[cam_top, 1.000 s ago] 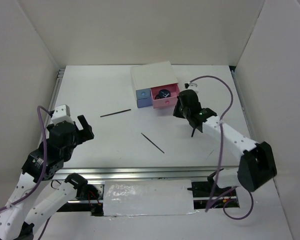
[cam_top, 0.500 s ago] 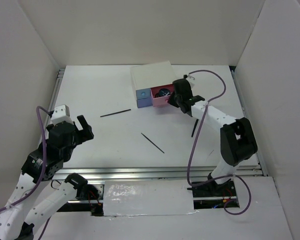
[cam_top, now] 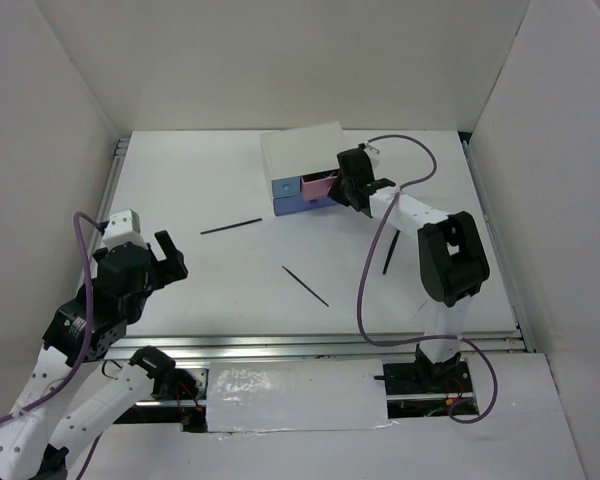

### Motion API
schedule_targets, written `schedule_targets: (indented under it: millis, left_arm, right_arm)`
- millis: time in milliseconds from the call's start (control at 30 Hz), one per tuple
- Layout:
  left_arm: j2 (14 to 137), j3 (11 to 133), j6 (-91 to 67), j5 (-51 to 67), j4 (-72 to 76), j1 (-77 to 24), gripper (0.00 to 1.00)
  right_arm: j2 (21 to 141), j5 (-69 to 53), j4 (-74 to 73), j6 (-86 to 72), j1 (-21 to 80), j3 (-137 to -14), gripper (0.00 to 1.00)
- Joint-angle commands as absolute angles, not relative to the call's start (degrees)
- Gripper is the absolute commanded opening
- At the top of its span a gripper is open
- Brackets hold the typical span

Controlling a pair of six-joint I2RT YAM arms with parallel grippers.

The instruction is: Organize the makeup

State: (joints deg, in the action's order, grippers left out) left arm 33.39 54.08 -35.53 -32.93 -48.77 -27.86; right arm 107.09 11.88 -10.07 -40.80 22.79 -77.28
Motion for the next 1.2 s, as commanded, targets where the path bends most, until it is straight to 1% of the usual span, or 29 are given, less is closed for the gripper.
schedule_targets:
  millis: [0,267,467,567,633,700,733,767,800,833,933,967,1033,1167]
  left_arm:
    - [33.84,54.14,-33.75,-32.43,-46.32,-27.51,1.00]
    - [34.54,54.05,-33.40,-31.99,-46.14,-27.51,0.99]
    - [34.89,54.14,-33.31,-31.82,-46.05,-27.51,0.99]
    - [34.80,54.05,-33.22,-31.64,-45.97,-27.51,0.99]
    - [34.89,54.05,-33.13,-31.64,-46.05,-27.51,1.00]
    - [34.80,54.14,-33.31,-31.82,-46.05,-27.51,0.99]
    - [34.63,54.05,-33.31,-31.82,-46.05,-27.51,0.99]
    - [34.54,54.14,-33.22,-31.73,-45.97,-27.51,0.99]
    - [34.45,54.05,-33.14,-31.55,-45.88,-27.51,0.99]
    - [34.45,54.05,-33.05,-31.47,-45.88,-27.60,0.99]
    - [34.72,54.05,-32.96,-31.29,-45.88,-27.51,0.99]
    - [34.72,54.05,-32.96,-31.29,-45.79,-27.60,0.99]
    - [34.63,54.05,-32.96,-31.11,-45.88,-27.51,0.99]
    - [33.93,53.97,-33.05,-31.11,-45.88,-27.51,0.99]
  right_arm:
    - [108.63,9.59,-4.93,-41.75,21.45,-81.99,0.00]
    - [110.12,5.10,-0.97,-43.86,20.39,-83.84,0.00]
    - [113.90,4.75,-5.80,-43.15,19.25,-90.34,0.00]
    - [113.38,3.08,-5.27,-42.54,18.98,-90.00,0.00]
    - [110.42,1.85,-4.15,-43.24,18.98,-87.56,0.00]
    - [106.72,0.71,-0.19,-44.99,18.90,-78.00,0.01]
    - [103.31,0.36,5.48,-46.04,18.98,-74.65,0.04]
    - [101.79,0.26,7.80,-46.84,18.98,-68.35,0.16]
    - [100.47,0.26,11.65,-48.67,18.98,-65.68,0.22]
    - [98.81,-1.91,13.34,-49.47,18.98,-61.39,0.25]
    - [98.44,-6.65,19.76,-52.20,18.98,-56.27,0.41]
    - [98.87,-8.25,22.21,-52.56,18.90,-55.29,0.52]
    - [101.50,-13.67,27.93,-53.35,18.81,-54.76,0.62]
    - [107.39,-20.73,36.18,-56.06,17.58,-56.33,0.68]
